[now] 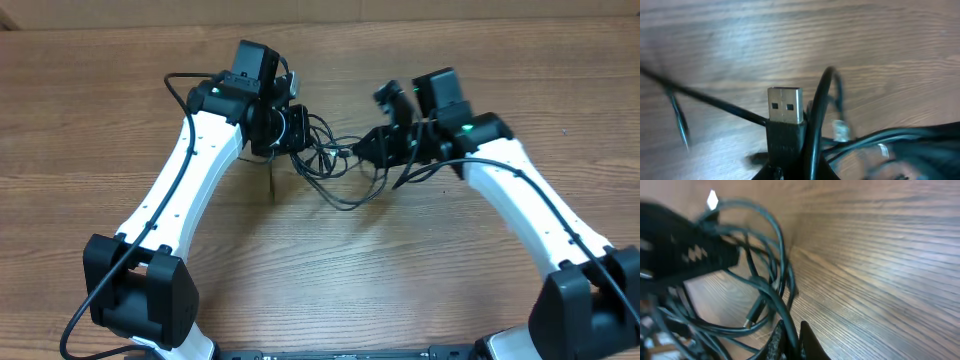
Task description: Untangle cables
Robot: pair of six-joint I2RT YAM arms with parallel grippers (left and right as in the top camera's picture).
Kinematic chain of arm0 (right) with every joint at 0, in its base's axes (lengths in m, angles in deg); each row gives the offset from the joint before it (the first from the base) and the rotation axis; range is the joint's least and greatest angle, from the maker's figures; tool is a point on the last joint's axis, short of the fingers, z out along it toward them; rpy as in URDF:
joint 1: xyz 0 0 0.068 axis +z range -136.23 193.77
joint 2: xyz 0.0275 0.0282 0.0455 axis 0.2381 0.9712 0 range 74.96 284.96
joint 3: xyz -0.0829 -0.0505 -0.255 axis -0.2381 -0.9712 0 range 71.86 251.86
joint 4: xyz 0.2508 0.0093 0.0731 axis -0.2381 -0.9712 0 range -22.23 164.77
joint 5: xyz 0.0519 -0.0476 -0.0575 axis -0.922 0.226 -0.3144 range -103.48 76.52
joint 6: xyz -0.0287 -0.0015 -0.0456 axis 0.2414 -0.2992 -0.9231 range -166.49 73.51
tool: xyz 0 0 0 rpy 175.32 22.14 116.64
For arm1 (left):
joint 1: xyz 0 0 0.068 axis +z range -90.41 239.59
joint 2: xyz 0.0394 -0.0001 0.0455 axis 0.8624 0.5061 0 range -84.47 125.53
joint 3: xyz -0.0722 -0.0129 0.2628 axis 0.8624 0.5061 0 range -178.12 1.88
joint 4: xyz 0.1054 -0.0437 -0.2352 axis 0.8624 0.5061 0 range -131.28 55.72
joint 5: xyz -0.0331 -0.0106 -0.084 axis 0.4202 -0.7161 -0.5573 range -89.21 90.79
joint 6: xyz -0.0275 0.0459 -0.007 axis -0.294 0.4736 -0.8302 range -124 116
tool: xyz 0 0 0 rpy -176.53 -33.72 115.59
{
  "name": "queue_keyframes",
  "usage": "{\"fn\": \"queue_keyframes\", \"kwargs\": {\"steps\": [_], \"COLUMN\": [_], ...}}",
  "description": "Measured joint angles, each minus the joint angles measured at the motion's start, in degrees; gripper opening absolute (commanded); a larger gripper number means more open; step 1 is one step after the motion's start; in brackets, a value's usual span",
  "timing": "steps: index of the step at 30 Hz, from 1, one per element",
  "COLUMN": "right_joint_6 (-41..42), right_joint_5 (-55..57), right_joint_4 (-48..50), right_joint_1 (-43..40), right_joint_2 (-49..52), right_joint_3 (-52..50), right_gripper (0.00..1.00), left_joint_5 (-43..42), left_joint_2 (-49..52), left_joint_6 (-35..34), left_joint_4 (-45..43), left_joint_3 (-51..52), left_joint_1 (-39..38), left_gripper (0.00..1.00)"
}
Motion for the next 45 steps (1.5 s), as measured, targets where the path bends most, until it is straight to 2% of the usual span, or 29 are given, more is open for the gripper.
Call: {"fn": "queue_keyframes", "kwargs": {"steps": [8,15,18,19,21,23,25,27,32,36,40,45], "right_joint_6": [4.2,8.7,11.7,12.3,13.6,13.9,14.2,13.2,5.8,-3.2,-10.6,-16.5], "right_joint_5": [-2.8,-3.8,0.9,1.0,2.2,5.7,8.2,9.5,5.3,-0.8,-3.9,-5.6], "right_joint_4": [-2.0,-3.8,-6.3,-7.3,-8.6,-8.8,-9.0,-8.6,-8.3,-6.6,-3.9,-3.0], "right_joint_1": [-5.8,-10.6,-15.8,-17.9,-19.7,-20.8,-21.9,-22.3,-21.0,-17.9,-12.5,-5.2], "right_joint_2": [-3.7,-3.7,-3.7,-3.7,-3.8,-3.9,-4.0,-4.0,-4.0,-4.0,-4.0,-4.0], "right_joint_3": [0.0,0.0,0.0,0.0,0.0,0.0,0.0,0.0,0.0,0.0,0.0,0.0], "right_gripper": [0.04,0.04,0.04,0.06,0.36,0.58,0.87,1.00,1.00,1.00,1.00,1.00], "left_joint_5": [5.4,11.2,18.1,18.3,18.1,18.0,15.5,11.8,5.9,3.1,-0.8,-3.6], "left_joint_2": [0.0,-0.1,-0.2,-0.2,-0.2,-0.3,-0.3,-0.3,-0.4,-0.4,-0.4,-0.4], "left_joint_6": [-4.1,-13.8,-18.6,-20.7,-22.1,-20.2,-15.7,-9.9,2.7,9.2,13.9,16.3], "left_joint_4": [1.7,5.2,8.2,7.2,3.7,0.5,-4.3,-7.9,-8.9,-9.0,-9.5,-9.7], "left_joint_3": [0.0,-0.7,-0.6,-0.4,-0.4,-0.3,-0.2,-0.2,-0.1,-0.1,-0.1,-0.1], "left_joint_1": [-0.1,-1.0,0.0,0.8,0.9,1.4,2.1,2.7,1.7,1.4,1.4,1.4], "left_gripper": [0.04,0.04,0.04,0.04,0.04,0.04,0.04,0.04,0.04,0.04,0.05,0.06]}}
